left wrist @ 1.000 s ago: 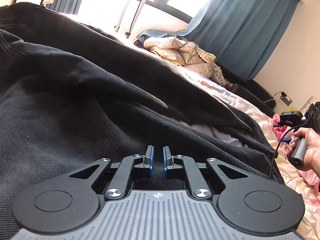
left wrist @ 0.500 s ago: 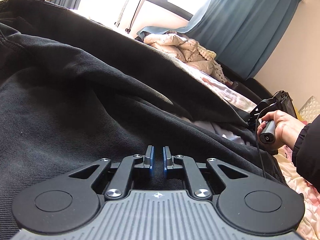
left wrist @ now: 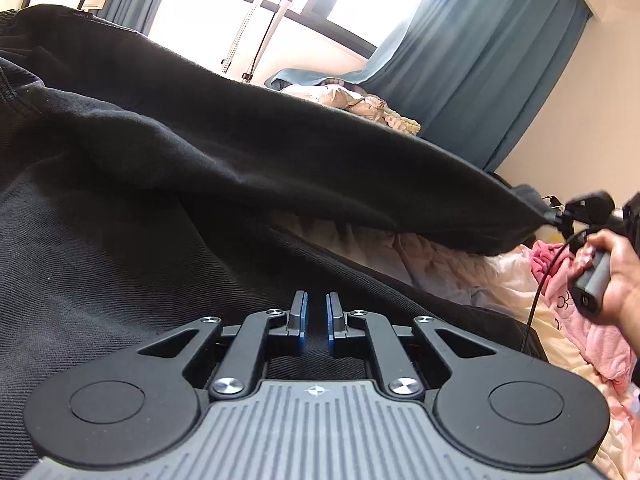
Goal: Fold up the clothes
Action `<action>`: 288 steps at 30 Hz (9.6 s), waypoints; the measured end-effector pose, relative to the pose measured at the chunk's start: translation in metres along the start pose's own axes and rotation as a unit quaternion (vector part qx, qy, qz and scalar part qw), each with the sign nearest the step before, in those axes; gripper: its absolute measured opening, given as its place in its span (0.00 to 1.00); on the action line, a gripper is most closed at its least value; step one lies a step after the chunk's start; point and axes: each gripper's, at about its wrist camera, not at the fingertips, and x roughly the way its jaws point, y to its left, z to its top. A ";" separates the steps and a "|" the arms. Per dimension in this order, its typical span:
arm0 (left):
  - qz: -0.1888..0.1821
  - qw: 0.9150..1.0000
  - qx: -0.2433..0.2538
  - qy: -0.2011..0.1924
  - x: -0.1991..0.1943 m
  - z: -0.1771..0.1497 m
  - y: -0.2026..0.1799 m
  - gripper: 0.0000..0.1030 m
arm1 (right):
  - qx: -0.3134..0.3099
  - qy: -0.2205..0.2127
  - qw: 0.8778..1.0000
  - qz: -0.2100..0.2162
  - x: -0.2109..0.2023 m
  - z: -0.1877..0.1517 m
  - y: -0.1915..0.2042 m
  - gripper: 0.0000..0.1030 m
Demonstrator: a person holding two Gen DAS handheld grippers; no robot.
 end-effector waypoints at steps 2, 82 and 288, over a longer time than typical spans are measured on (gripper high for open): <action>0.002 1.000 0.003 -0.001 -0.001 -0.001 -0.001 0.10 | 0.024 0.020 0.999 -0.019 0.000 -0.015 -0.023 0.02; 0.087 0.906 -0.406 -0.083 -0.200 0.042 0.268 0.55 | 0.210 0.120 0.969 -0.055 -0.150 -0.055 -0.231 0.20; 0.184 0.970 0.156 0.023 -0.027 0.027 0.010 0.90 | -0.057 -0.042 0.997 0.007 -0.138 -0.019 -0.030 0.08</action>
